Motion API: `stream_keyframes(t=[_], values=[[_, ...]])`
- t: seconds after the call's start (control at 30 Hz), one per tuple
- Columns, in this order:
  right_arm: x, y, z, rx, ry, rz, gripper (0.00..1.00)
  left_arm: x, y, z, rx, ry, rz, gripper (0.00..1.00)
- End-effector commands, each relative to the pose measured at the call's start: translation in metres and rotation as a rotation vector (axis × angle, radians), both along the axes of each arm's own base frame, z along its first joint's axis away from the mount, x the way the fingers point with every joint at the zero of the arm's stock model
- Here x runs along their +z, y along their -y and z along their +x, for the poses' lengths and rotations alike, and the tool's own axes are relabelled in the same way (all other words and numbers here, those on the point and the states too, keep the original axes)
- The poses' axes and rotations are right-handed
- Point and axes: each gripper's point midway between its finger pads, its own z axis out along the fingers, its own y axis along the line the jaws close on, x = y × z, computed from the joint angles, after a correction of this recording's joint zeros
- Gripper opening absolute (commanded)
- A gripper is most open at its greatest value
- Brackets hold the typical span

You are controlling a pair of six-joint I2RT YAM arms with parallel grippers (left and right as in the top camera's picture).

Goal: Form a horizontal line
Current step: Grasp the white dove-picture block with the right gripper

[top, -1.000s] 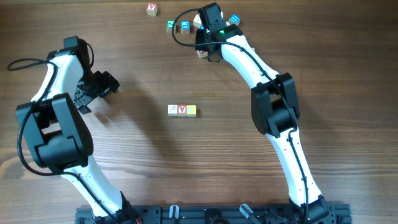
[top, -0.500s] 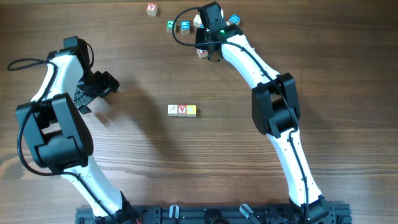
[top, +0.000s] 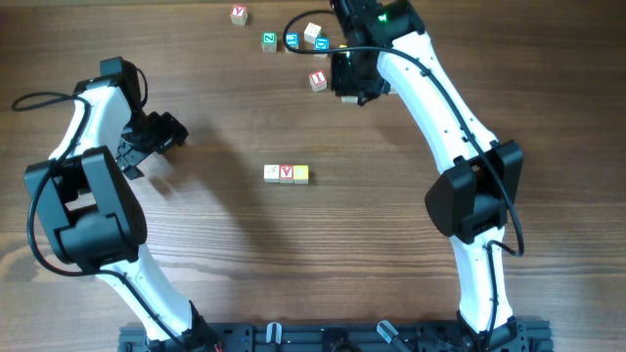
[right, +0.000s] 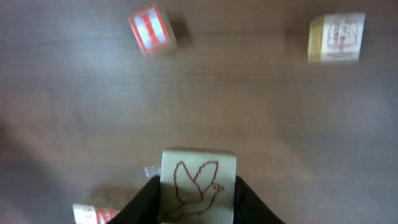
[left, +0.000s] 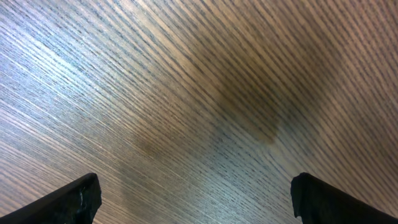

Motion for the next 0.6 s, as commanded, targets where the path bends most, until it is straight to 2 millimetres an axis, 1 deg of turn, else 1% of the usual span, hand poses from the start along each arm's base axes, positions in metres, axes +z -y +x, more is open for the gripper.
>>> stream_keyframes(t=[0.0,0.1,0.2,0.3,0.43,0.5,0.57], values=[[-0.008,0.002,-0.023,0.012,-0.106,-0.004,0.28,0.003,-0.003,0.0,0.004,0.007,0.011,1.0],[-0.017,0.008,-0.042,0.016,-0.183,-0.04,0.29,0.003,-0.003,0.0,0.004,0.007,0.011,1.0],[-0.043,0.007,-0.062,0.028,-0.27,-0.067,0.28,0.003,-0.003,0.0,0.004,0.007,0.011,1.0],[-0.066,0.006,-0.076,0.038,-0.321,-0.073,0.29,0.003,-0.003,0.0,0.004,0.007,0.012,1.0],[-0.094,0.005,-0.086,0.047,-0.349,-0.08,0.29,0.003,-0.003,0.0,0.004,0.007,0.012,1.0],[-0.101,0.003,-0.088,0.053,-0.351,-0.082,0.29,0.003,-0.003,0.0,0.004,0.007,0.011,1.0],[-0.108,-0.009,-0.091,0.073,-0.349,-0.045,0.3,0.003,-0.003,0.0,0.004,0.007,0.011,1.0]])
